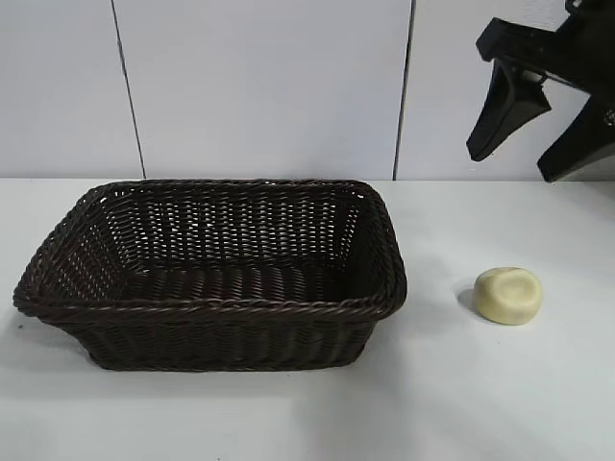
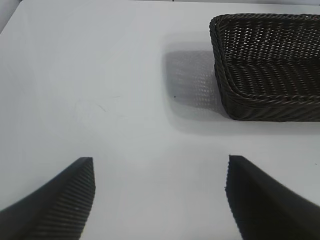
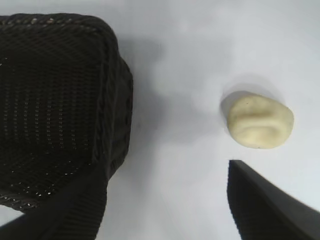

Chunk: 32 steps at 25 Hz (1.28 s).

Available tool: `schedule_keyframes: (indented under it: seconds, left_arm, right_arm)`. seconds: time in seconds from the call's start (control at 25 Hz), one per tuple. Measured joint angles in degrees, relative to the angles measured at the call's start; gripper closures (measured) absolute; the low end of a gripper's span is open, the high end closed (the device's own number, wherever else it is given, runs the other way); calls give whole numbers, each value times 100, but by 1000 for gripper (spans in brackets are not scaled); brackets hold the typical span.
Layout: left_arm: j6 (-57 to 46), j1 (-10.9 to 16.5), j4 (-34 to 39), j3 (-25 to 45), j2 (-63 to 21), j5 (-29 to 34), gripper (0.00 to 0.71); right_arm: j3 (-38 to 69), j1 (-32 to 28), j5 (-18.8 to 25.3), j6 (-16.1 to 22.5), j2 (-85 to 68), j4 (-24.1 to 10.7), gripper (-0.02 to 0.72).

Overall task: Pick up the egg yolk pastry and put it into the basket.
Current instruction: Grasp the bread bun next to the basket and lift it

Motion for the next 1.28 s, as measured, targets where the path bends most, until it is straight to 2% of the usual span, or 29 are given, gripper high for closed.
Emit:
schedule_keyframes:
  seconds: [0.2,0.44,0.68,0.8,0.96,1.04,1.2,1.28]
  left_arm:
    - [0,0,5,0,0,3,175]
    - [0,0,5,0,0,3,175]
    - [0,0,5,0,0,3,175]
    - [0,0,5,0,0,3,175]
    - [0,0,5,0,0,3,175]
    - [0,0,5,0,0,3,175]
    - [0,0,5,0,0,3,175]
    - [0,0,5,0,0,3,175]
  right_arm:
    - [-278,-18,-7,68,750,-98,208]
    - [-334,-18,-332,252,1575,-98,208]
    - [-334,-18,-393,276,2133,-105,208]
    - [-334,-18,-490,305,2256,-195,208]
    - [-334,-18,-515,553,2313,-408,213]
    - [-340,-18,-504,634,2337,-532,262]
    - [-347,-18,-426,707,2345,-639,538]
    - [-391,-18,-316,707,2345,-645,630]
